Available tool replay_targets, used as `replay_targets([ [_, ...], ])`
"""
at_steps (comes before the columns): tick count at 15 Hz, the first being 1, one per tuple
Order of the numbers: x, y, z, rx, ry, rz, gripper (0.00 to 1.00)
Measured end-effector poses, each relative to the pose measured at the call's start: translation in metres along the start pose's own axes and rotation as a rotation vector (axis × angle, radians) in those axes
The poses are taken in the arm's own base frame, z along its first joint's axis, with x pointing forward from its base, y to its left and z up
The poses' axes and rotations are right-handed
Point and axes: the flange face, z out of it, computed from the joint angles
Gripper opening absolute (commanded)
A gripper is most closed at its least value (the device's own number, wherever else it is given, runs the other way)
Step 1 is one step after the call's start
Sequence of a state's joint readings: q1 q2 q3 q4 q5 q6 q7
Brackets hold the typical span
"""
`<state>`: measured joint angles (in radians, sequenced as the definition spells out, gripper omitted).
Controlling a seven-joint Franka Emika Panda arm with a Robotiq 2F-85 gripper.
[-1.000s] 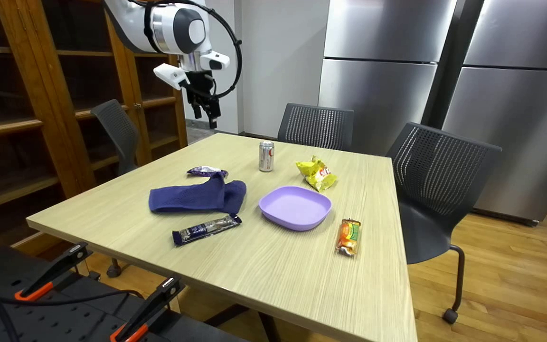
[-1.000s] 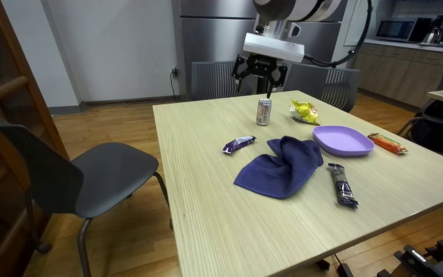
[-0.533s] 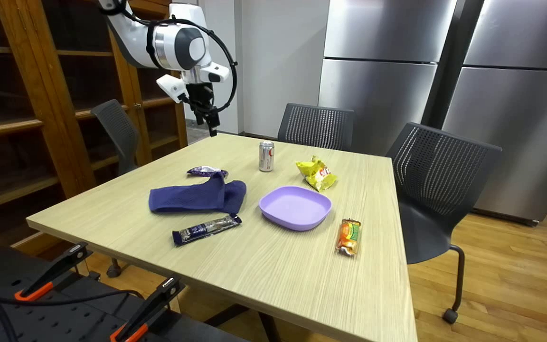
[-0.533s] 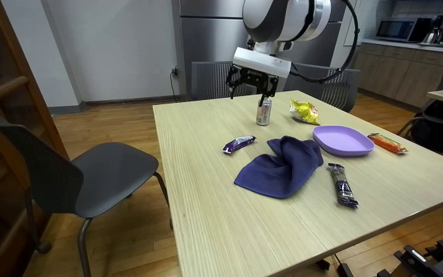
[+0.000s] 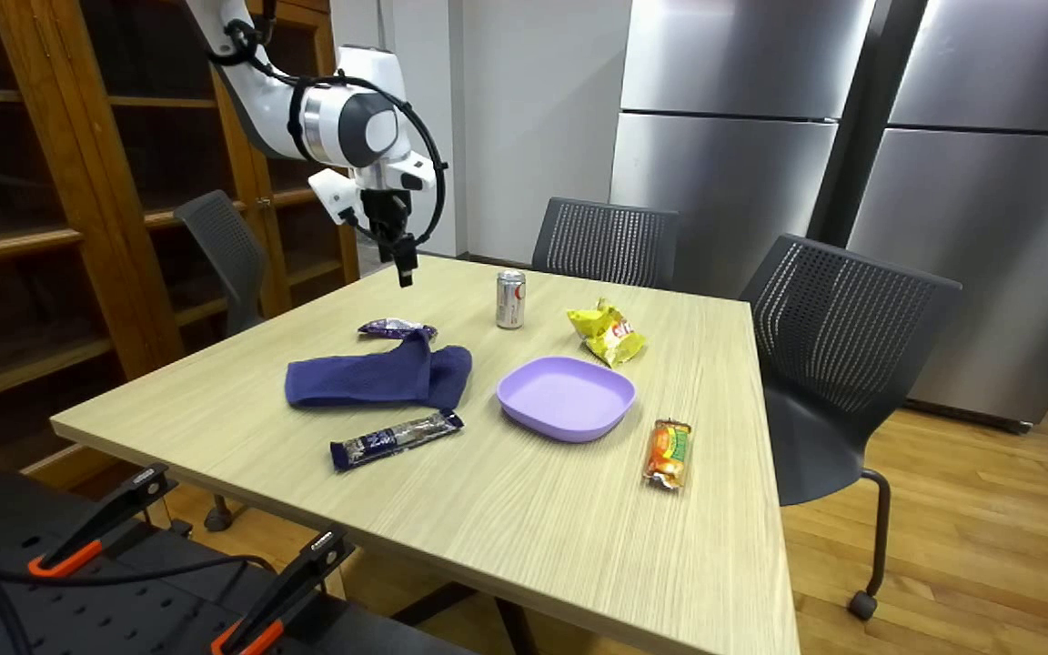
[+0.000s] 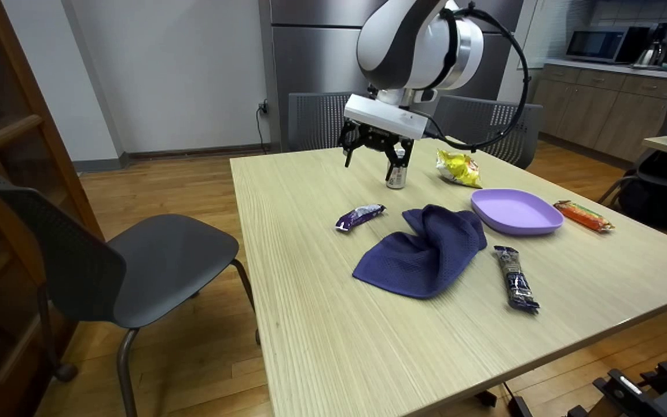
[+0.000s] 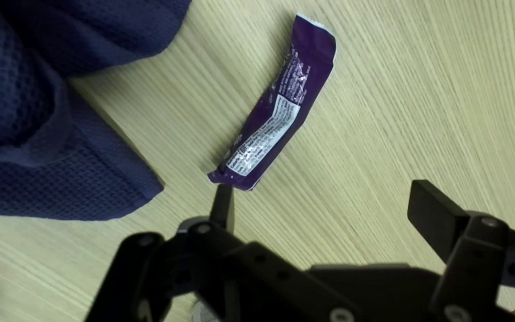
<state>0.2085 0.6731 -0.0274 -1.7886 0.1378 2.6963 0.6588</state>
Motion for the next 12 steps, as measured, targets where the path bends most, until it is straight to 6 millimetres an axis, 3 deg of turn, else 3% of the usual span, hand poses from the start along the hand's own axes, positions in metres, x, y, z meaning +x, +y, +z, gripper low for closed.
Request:
replay_targets([
  [12, -0.007, 0.003, 0.071, -0.050, -0.026, 0.169, 1.00],
])
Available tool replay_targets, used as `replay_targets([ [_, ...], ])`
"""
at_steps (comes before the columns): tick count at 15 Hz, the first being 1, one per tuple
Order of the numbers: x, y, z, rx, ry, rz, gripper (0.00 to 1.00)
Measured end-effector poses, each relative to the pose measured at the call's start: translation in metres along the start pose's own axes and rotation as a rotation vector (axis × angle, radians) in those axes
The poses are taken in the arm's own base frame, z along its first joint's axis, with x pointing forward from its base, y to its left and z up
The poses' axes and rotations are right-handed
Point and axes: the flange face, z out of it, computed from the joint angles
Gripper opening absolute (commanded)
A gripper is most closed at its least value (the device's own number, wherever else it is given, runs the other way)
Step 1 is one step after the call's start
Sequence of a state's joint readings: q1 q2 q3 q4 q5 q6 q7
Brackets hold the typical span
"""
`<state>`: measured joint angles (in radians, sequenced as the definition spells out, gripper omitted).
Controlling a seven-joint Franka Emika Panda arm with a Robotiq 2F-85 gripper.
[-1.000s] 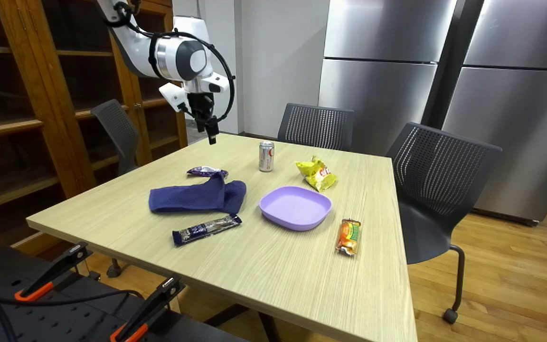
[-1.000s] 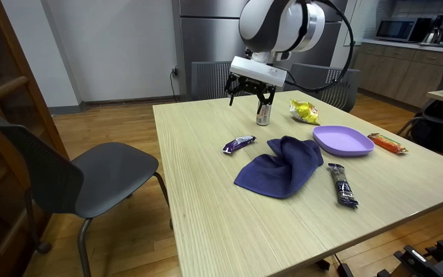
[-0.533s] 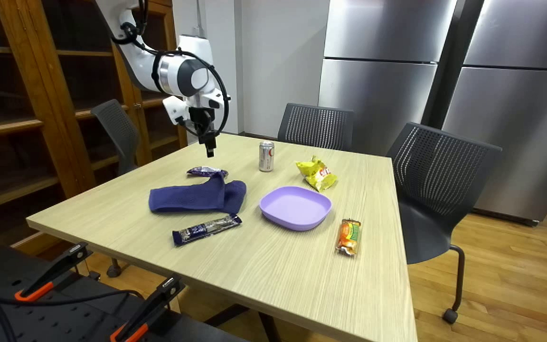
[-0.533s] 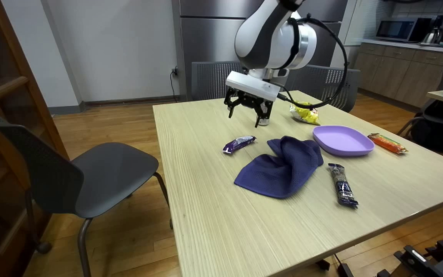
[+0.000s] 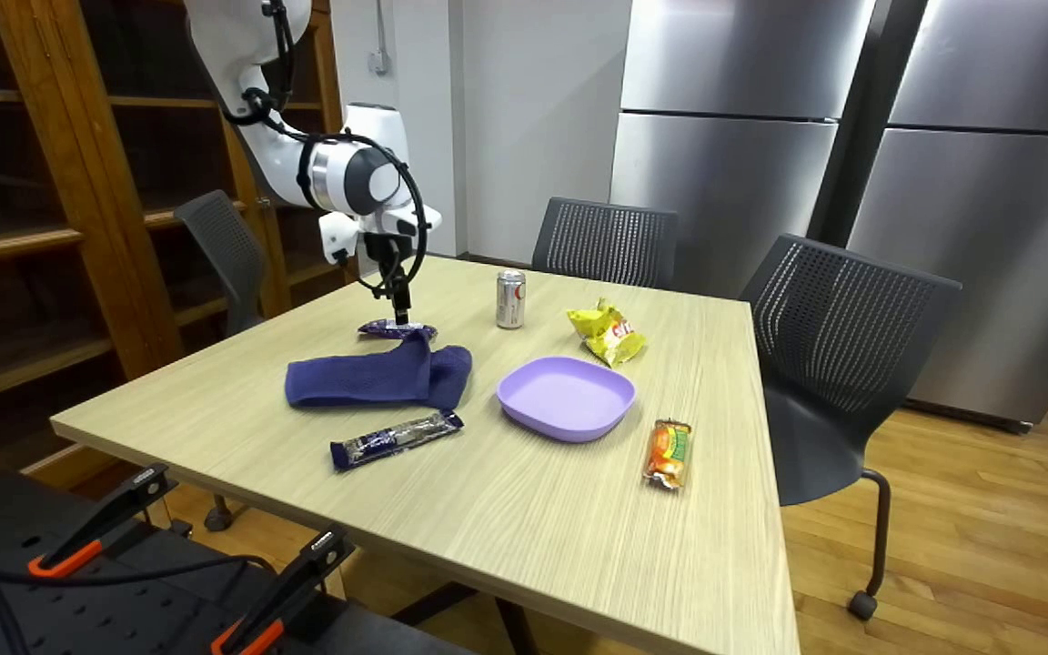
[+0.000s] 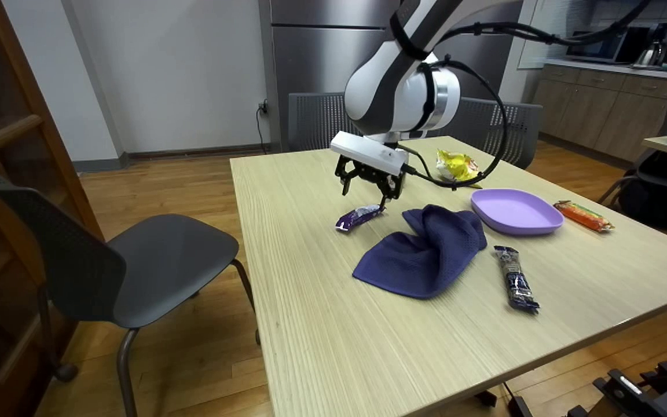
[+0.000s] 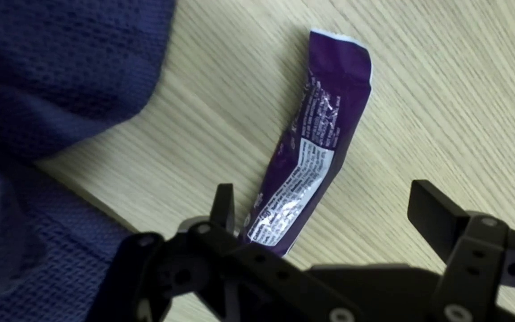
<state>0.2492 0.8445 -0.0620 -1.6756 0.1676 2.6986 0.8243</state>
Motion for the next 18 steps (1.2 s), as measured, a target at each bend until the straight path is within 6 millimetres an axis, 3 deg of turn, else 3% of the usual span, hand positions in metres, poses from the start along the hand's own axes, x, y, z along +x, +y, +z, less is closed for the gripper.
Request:
replay_targets([
  [16, 0.011, -0.008, 0.034, -0.020, 0.012, 0.064, 1.00],
  [17, 0.011, -0.009, 0.036, -0.023, 0.011, 0.064, 0.75],
  [18, 0.011, -0.009, 0.037, -0.025, 0.009, 0.063, 0.74],
])
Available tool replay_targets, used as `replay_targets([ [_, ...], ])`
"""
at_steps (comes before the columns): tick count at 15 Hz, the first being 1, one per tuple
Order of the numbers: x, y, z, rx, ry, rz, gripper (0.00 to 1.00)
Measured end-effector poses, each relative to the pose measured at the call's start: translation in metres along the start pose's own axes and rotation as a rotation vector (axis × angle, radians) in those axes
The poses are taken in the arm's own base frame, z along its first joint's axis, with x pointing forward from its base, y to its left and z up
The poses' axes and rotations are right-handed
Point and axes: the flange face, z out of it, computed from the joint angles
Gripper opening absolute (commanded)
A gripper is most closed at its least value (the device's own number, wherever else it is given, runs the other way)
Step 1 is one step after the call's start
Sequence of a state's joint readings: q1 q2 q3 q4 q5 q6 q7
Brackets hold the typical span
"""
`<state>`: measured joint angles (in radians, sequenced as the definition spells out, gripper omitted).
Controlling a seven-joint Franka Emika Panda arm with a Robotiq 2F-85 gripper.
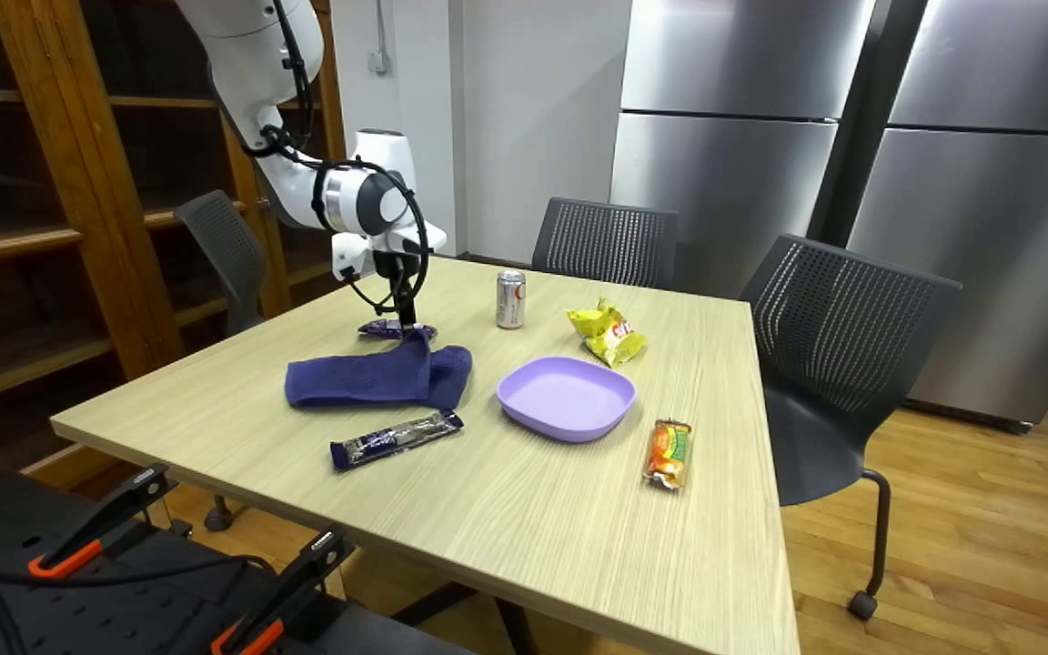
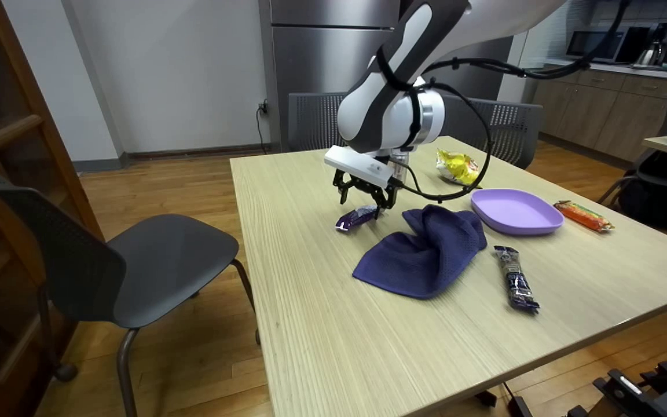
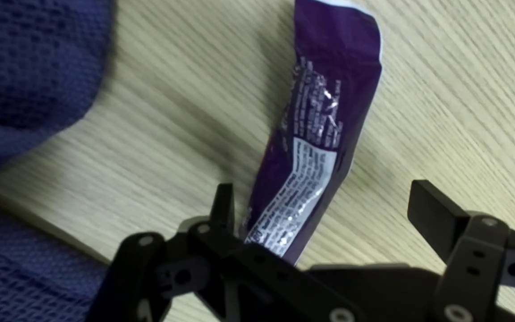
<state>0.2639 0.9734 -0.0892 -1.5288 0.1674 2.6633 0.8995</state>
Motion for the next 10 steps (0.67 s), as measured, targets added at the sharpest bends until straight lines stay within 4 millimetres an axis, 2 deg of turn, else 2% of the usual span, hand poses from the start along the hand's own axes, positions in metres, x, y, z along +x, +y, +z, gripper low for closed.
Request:
replay_targets([
  [8, 0.0013, -0.0030, -0.0007, 0.000, -0.001, -0.001, 0.10],
  [10, 0.0018, -0.0039, -0.0017, 0.002, 0.001, -0.002, 0.02],
])
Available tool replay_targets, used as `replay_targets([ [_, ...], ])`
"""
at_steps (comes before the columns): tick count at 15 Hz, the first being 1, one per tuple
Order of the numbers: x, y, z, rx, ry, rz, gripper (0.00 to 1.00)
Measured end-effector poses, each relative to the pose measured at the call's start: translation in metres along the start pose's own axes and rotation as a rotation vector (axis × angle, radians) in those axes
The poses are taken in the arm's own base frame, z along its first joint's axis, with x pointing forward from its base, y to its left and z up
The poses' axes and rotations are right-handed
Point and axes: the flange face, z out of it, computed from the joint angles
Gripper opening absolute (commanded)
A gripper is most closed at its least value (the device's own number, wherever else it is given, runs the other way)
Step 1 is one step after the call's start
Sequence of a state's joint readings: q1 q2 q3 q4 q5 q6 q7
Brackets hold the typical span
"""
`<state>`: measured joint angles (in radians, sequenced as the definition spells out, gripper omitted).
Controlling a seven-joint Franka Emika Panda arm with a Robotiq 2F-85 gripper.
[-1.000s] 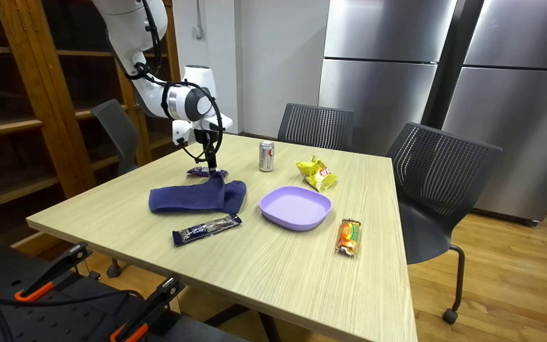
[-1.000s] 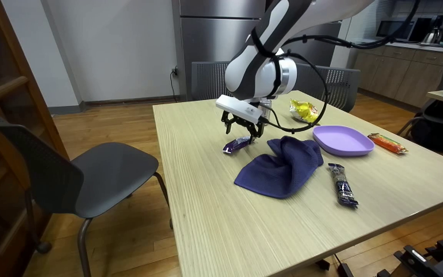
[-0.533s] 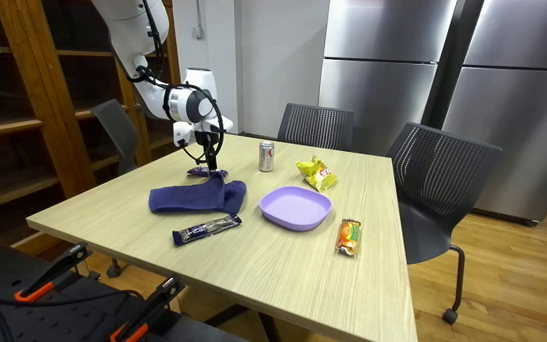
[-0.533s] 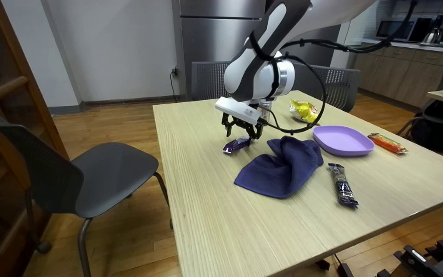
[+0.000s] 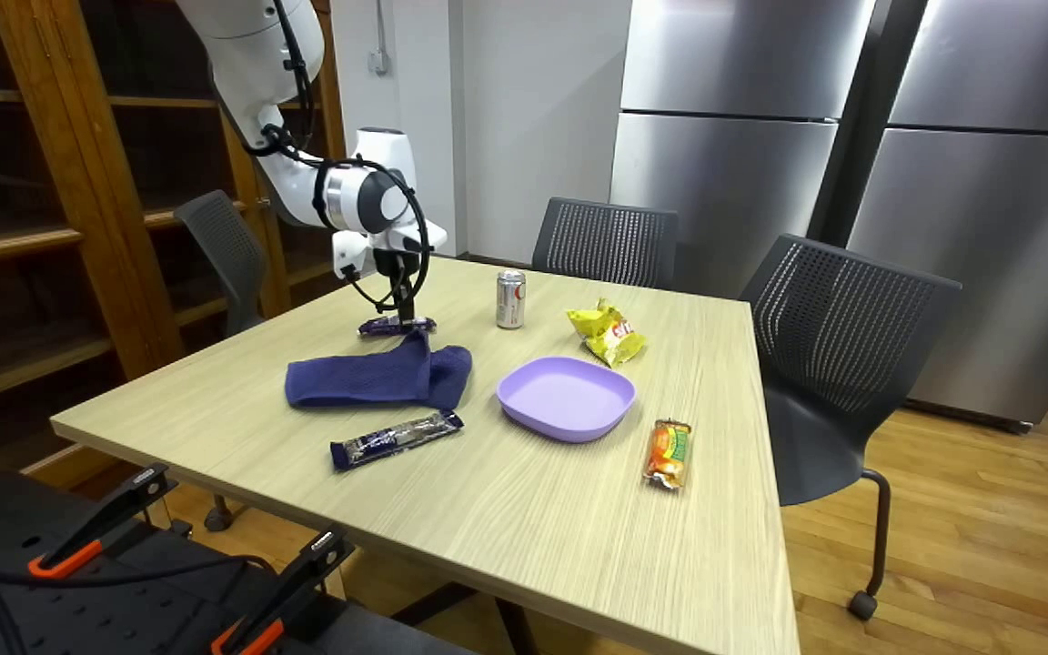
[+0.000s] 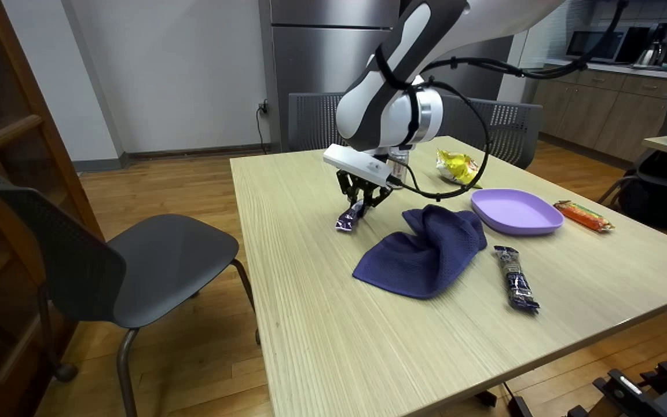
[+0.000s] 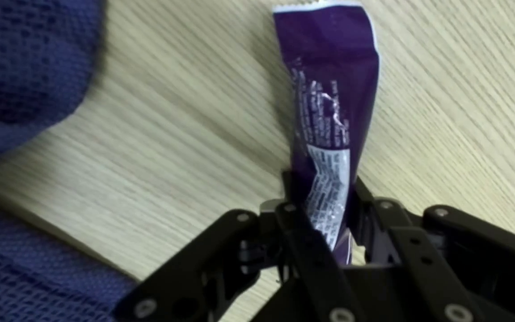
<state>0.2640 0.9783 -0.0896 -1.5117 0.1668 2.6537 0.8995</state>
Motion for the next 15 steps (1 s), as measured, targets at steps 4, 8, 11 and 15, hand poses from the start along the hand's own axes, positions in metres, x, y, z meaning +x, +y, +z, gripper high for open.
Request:
replay_targets([
  [4, 0.002, -0.005, -0.009, 0.013, 0.008, -0.003, 0.04],
  [8, 0.008, -0.015, -0.035, 0.044, 0.026, -0.003, 0.04],
  [11, 0.017, -0.019, -0.059, 0.068, 0.043, 0.004, 0.04],
  [15, 0.032, -0.007, -0.082, 0.071, 0.060, 0.028, 0.04],
])
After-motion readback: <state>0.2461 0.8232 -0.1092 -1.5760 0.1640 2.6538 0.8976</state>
